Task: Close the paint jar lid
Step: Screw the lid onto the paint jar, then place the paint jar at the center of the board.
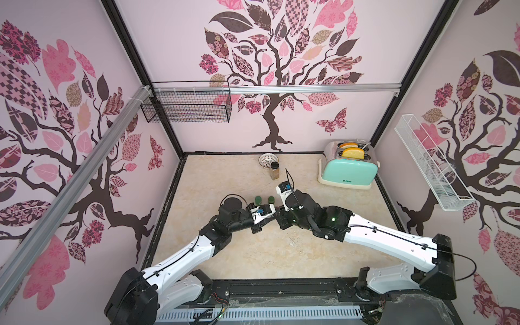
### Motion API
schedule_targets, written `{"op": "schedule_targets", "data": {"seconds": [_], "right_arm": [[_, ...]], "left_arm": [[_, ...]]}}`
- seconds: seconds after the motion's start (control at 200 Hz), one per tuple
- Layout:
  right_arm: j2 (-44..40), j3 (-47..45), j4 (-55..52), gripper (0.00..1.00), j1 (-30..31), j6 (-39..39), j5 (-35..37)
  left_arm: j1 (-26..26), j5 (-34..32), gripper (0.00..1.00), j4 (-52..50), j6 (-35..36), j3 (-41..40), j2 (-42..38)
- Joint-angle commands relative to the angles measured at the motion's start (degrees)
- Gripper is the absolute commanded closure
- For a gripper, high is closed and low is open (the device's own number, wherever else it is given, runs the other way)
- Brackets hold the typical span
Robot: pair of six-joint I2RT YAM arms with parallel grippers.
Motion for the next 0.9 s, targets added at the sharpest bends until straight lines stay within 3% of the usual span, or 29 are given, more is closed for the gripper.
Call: {"op": "schedule_targets", "data": {"seconds": [0.0,0.165,0.3,0.385,0.48,0.555,0.71,0.89], "right_arm": [[-0.9,-0.5,2.4,1.00,-0.1,-1.4,1.7],[-1.3,-1.1,3.0,1.00,-0.1,-2.9,3.0],[-1.1,-1.2,2.8,1.00,-1.1,-3.7,5.2],[-0.2,-0.8,1.5,1.00,-4.9,-2.4,4.9],[1.1,-0.7,1.9,1.00,-9.3,-3.1,4.9],[3.1,-0.5,3.5,1.00,-12.0,-4.9,5.8],[11.0,2.7,5.0,1.00,-18.0,-6.0,5.2],[20.8,6.7,8.0,1.00,-20.4,-7.9,6.1]], "left_arm": [[-0.9,2.6,0.81,3.5,0.7,0.2,-1.1],[-0.9,2.6,0.76,3.5,0.6,0.2,-0.9],[-0.9,2.0,0.53,3.6,0.5,0.3,-1.1],[-0.9,0.7,0.40,4.2,0.2,0.1,-1.5],[-1.0,-1.4,0.15,5.4,-0.2,-0.6,-2.1],[-0.9,-3.5,0.02,6.7,-0.6,-1.0,-2.6],[-1.0,-7.7,0.02,7.5,-0.6,-1.7,-3.4],[-0.9,-9.0,0.02,8.1,-0.8,-2.0,-3.8]]}}
